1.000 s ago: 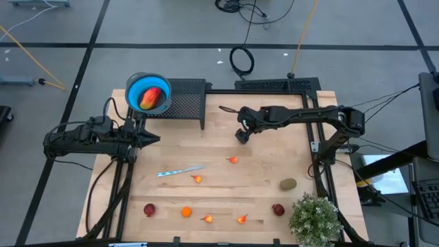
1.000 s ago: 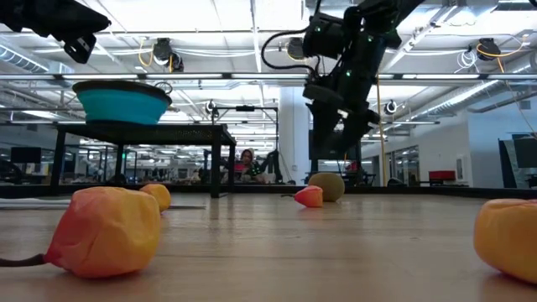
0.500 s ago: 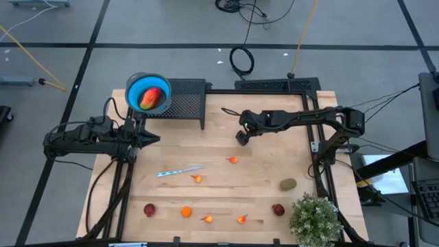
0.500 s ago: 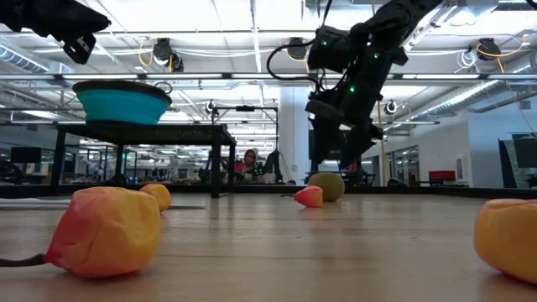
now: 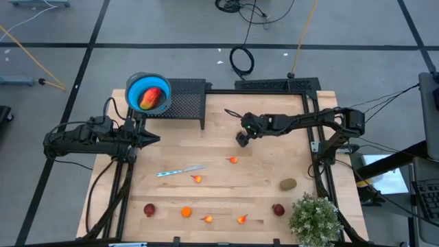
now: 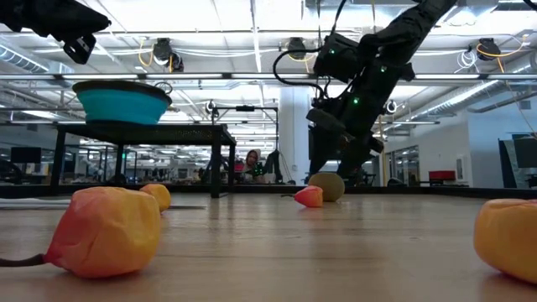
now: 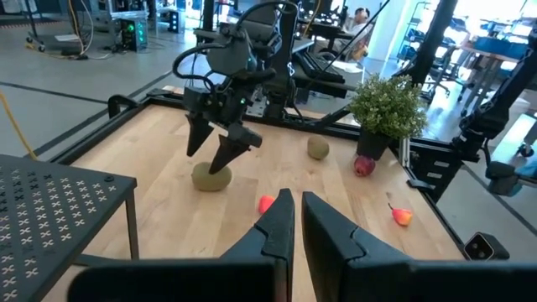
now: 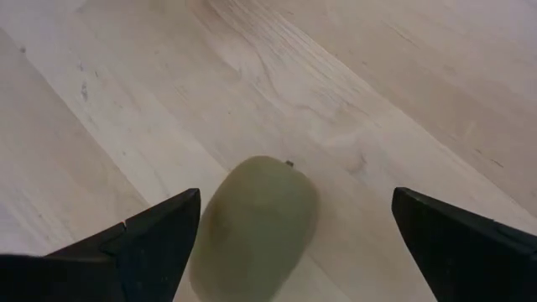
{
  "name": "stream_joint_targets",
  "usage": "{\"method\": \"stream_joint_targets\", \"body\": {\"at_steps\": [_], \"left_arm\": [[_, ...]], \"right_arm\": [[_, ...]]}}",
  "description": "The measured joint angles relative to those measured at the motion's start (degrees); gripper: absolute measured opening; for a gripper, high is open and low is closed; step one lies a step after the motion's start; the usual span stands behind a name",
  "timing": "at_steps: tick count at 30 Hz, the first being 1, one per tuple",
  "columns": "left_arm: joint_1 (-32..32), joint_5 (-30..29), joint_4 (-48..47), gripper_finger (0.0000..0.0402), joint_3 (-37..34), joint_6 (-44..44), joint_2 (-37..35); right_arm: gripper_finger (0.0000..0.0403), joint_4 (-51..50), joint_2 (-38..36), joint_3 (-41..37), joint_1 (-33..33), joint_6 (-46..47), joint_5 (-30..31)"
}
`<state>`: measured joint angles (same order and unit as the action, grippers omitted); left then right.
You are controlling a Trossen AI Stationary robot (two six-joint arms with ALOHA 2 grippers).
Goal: Pick & Place Fruit
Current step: Put the kiwi into the blue strainer bowl on the shelf
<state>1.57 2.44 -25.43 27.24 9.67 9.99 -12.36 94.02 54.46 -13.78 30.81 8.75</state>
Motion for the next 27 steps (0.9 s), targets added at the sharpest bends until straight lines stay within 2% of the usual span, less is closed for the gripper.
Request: {"method": "stream_joint_targets", "body": {"at_steps": [8,15,27], "left_arm": [[0.0,-1.0,0.0,0.0024,0.0,0.2,0.0],[0.0,-1.0,0.1,0.0024,0.0,1.0,0.0],[0.0,-1.0,0.0,0.0024,0.0,0.7,0.0]], "right_arm": [[0.0387,2.4,5.5,-0.1,0.0,0.2,-2.9],[0.0385,2.3,6.6,0.0,0.3,1.2,-3.7],[0.0342,-0.1,6.4,0.0,0.3,0.7,-4.0]]}}
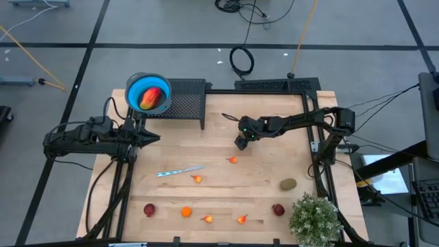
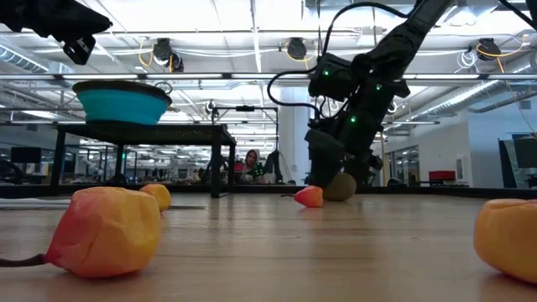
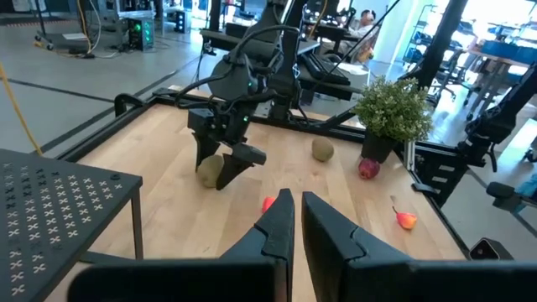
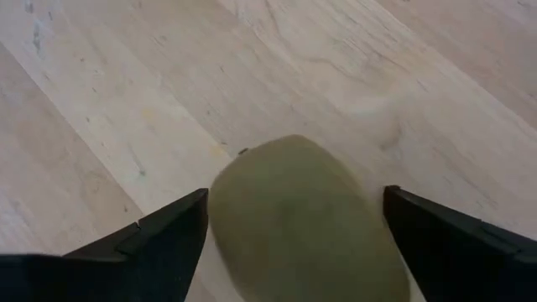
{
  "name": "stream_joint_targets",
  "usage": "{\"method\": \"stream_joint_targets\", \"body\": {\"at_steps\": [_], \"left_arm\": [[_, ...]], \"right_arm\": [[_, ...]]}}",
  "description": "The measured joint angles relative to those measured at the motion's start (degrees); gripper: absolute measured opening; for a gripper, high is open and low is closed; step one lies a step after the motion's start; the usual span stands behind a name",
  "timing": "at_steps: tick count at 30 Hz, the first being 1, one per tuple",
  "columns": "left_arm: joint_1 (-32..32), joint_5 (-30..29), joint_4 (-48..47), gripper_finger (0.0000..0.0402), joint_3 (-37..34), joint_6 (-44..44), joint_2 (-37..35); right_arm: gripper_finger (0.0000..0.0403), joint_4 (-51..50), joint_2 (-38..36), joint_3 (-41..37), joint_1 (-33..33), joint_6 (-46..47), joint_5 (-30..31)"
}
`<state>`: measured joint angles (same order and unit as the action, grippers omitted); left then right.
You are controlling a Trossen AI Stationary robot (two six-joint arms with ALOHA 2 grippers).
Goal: Pick & Place Fruit
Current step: Put the kiwi into the blue strainer bowl on the shelf
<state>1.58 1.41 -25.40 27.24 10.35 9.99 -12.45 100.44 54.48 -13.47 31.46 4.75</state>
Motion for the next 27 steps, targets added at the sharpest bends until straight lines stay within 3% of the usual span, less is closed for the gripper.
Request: {"method": "stream_joint_targets", "body": {"at_steps": [9,20,27], "left_arm": [[0.0,0.0,0.0,0.0024,0.0,-0.1,0.0],[0.0,0.0,0.0,0.0024,0.0,-1.1,0.0],[0.0,0.1,0.0,0.0024,0.0,-0.6,0.0]], "right_arm": [[0.0284,-4.0,-2.6,-0.1,0.1,-0.5,-3.2],[0.0187,-3.7,-5.1,0.0,0.1,-0.5,-2.5],[0.0189,-3.8,-5.0,0.0,0.1,0.9,-2.1]]}}
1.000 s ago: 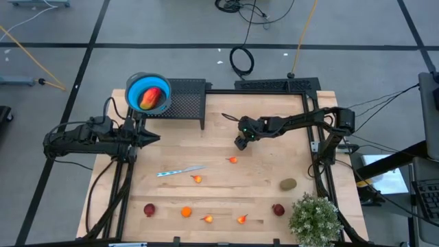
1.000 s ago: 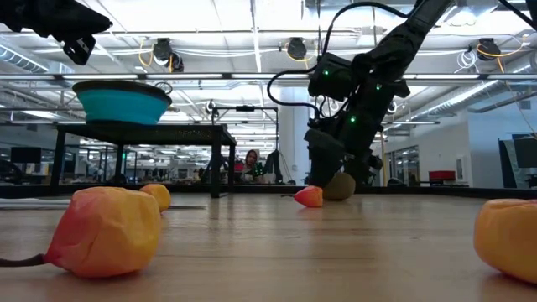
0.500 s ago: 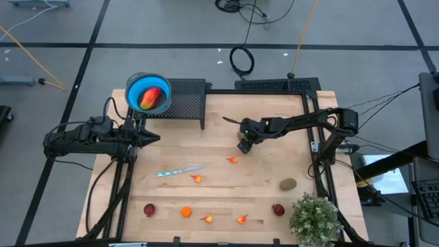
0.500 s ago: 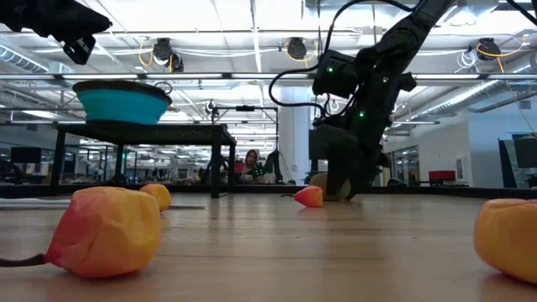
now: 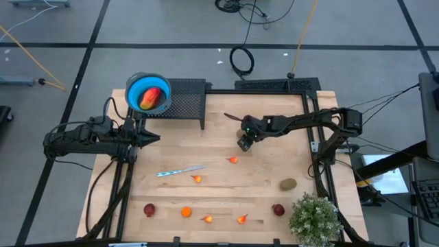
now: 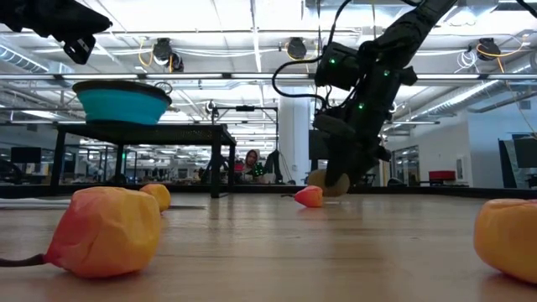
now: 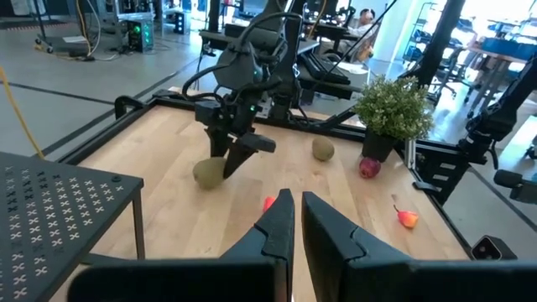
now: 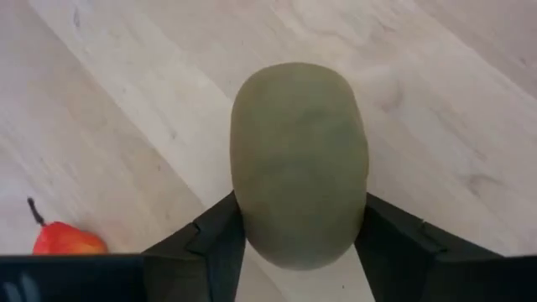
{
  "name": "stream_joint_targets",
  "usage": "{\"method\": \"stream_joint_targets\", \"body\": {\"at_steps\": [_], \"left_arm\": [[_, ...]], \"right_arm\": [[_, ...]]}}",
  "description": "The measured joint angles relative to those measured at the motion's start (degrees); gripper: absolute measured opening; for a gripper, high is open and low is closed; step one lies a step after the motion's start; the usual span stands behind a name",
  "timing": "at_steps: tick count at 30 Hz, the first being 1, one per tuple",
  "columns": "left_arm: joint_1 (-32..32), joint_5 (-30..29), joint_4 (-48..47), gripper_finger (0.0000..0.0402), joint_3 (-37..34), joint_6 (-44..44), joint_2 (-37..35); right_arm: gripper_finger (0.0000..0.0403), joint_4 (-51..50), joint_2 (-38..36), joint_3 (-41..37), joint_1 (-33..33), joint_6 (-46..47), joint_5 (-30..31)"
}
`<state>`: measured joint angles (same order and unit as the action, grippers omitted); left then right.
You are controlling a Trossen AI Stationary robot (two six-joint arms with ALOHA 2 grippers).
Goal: Pick & Place Fruit
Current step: Put the kiwi into the blue strainer bowl on the shelf
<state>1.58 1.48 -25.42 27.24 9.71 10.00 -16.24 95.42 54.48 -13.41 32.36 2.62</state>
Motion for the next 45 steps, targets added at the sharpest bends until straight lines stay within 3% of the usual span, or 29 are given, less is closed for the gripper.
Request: {"method": "stream_joint_targets", "body": {"at_steps": [6,11,23,32,36,45], "left_arm": [[0.0,0.0,0.0,0.0024,0.0,0.0,0.0],[0.0,0.0,0.0,0.0024,0.0,1.4,0.0],[0.0,1.6,-0.1,0.0024,0.0,2.0,0.1],[0.0,1.7,-0.1,0.0024,0.0,2.0,0.1],[0.0,1.7,-0.1,0.0024,0.0,2.1,0.1],[0.0,1.5,0.0,0.0024,0.0,3.5,0.1]], "right_arm": [[0.0189,0.2,-1.0,0.0,0.0,1.6,-2.1],[0.0178,8.5,-3.7,0.0,0.0,1.7,-12.6],[0.0176,43.8,-6.2,0.1,-0.2,7.2,-38.6],[0.0175,58.0,-6.1,0.1,-0.3,7.6,-45.8],[0.0176,63.0,-6.1,0.1,-0.2,7.5,-46.3],[0.0176,62.9,-6.1,0.1,-0.4,8.9,-46.3]]}}
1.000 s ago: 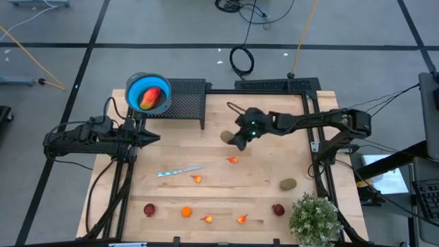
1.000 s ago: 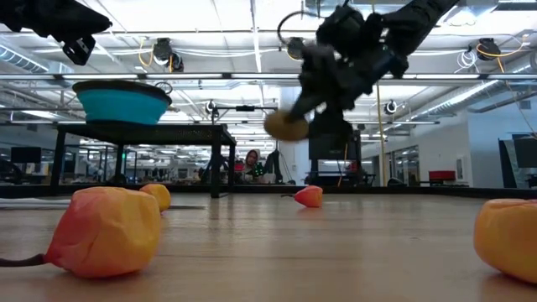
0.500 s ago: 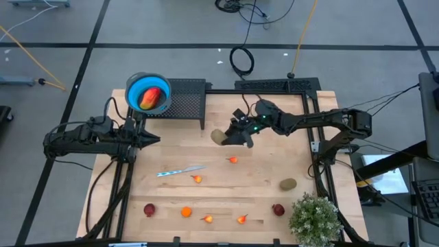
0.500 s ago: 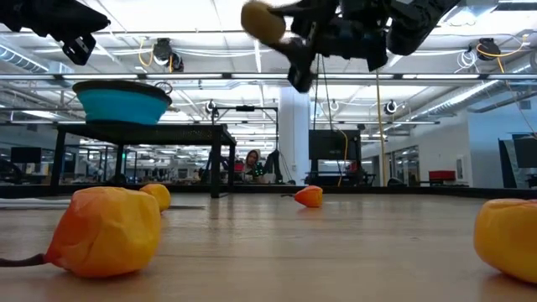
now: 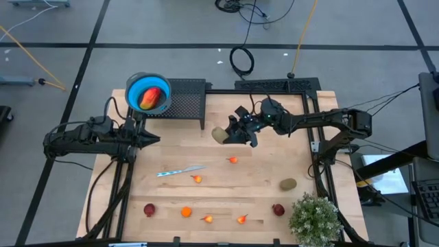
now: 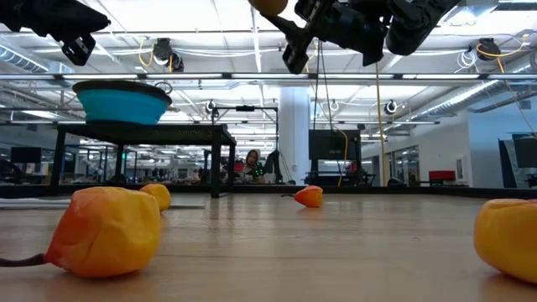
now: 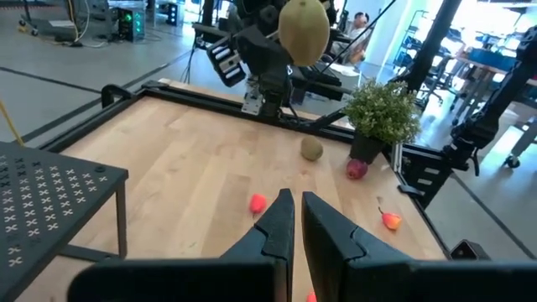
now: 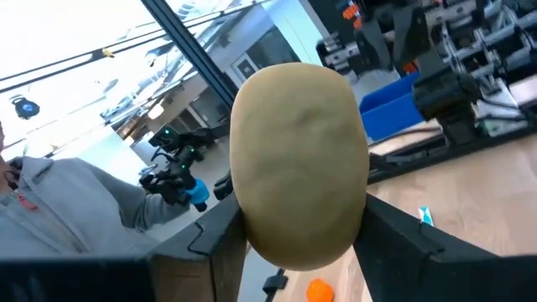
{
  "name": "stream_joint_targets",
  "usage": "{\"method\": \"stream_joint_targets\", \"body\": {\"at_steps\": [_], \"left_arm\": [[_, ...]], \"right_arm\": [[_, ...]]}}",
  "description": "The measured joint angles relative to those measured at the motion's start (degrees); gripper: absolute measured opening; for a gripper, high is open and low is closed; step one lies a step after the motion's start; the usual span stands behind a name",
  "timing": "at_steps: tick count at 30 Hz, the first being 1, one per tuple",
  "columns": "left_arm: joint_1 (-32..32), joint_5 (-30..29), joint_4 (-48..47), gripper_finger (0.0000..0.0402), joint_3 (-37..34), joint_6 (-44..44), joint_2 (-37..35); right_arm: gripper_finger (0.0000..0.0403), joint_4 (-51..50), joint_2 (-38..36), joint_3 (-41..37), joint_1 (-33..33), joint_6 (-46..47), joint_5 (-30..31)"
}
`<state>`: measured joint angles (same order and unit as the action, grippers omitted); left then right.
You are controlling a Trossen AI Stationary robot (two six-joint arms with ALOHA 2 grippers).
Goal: Pick & Place Fruit
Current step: Put the kiwi into the blue strainer bowl on the shelf
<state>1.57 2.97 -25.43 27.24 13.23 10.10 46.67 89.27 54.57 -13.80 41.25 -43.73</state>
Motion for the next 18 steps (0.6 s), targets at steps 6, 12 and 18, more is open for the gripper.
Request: {"method": "stream_joint_targets", "body": {"at_steps": [6,12,18], "left_arm": [[0.0,-1.0,0.9,0.0024,0.0,6.1,0.0],[0.0,-1.9,4.7,0.0024,0.0,9.9,1.6],[0.0,-1.9,14.3,0.0024,0.0,10.0,8.3]], "right_arm": [[0.0175,-0.8,0.0,0.0,0.0,-0.3,3.6],[0.0175,-7.4,0.0,0.0,0.0,-6.8,13.1],[0.0175,-11.9,0.0,0.0,0.0,-12.2,20.1]]}}
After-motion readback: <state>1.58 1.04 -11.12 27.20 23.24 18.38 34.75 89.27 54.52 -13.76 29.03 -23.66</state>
